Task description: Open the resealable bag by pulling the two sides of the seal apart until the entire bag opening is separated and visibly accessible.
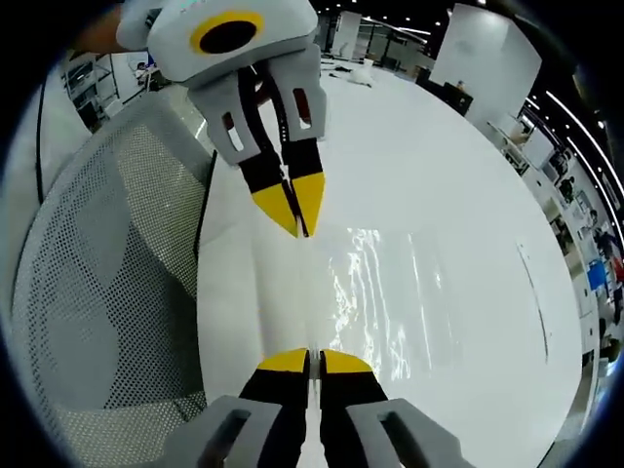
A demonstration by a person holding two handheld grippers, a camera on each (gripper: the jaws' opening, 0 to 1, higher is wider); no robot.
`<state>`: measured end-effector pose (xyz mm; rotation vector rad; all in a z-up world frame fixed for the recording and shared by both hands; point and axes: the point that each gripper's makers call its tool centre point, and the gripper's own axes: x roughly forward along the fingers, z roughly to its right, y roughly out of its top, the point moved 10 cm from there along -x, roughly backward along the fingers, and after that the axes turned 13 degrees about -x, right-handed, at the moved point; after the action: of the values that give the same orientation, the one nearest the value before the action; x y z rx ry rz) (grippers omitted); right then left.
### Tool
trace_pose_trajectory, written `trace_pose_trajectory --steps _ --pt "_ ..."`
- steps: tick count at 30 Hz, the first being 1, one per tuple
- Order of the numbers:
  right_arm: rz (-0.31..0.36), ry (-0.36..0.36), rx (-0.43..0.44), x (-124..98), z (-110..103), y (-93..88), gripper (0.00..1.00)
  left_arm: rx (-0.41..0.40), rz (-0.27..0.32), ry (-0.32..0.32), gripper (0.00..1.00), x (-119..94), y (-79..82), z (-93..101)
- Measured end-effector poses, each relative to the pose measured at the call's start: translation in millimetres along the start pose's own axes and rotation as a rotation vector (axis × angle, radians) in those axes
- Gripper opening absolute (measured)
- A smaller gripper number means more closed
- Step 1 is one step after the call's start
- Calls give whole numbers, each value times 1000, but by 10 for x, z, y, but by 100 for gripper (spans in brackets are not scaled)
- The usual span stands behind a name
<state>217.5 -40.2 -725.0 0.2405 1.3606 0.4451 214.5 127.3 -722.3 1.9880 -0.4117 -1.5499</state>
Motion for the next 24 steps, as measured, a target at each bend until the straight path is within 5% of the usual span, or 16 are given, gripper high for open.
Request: trace_pose_trajectory --steps 24 --pt "-33 -13 37 -44 -122 -191 0 48 12 -10 0 13 25 100"
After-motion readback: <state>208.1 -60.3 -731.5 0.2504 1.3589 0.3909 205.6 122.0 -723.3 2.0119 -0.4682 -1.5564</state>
